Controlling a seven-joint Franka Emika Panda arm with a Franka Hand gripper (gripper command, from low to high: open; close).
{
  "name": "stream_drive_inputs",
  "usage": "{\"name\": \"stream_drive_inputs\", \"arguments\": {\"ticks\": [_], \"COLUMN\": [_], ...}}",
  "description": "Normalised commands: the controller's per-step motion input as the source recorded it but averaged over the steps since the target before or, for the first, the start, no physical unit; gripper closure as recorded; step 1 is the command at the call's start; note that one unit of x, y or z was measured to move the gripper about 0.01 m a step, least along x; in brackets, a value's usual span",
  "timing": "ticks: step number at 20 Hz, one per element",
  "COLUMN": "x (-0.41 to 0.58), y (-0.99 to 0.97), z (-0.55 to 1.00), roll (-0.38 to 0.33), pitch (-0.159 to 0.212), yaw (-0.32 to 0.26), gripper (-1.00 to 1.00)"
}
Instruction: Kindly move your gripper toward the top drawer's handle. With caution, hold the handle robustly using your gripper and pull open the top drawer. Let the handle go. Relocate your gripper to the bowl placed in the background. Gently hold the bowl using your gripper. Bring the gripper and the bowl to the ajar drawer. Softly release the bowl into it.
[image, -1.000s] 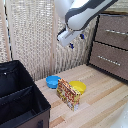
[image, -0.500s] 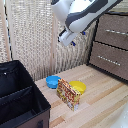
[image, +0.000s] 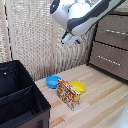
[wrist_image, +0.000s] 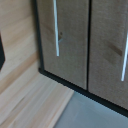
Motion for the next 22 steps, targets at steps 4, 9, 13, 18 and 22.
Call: {"name": "stream_drive_inputs", "arguments": {"ticks": [4, 9, 13, 18, 22], "x": [0.000, -0.029, -0.043, -0.046, -0.049], "y": [-0.82, -0.80, -0.74, -0.69, -0.73], "z": [0.02, 0.00, 0.00, 0.03, 0.09], "roll": [-0.226, -0.202, -0.205, -0.184, -0.142], "pitch": [-0.003, -0.002, 0.000, 0.000, 0.000], "yaw": [0.000, 0.001, 0.000, 0.010, 0.025], "gripper": [-1.00, -1.00, -1.00, -1.00, -1.00]}}
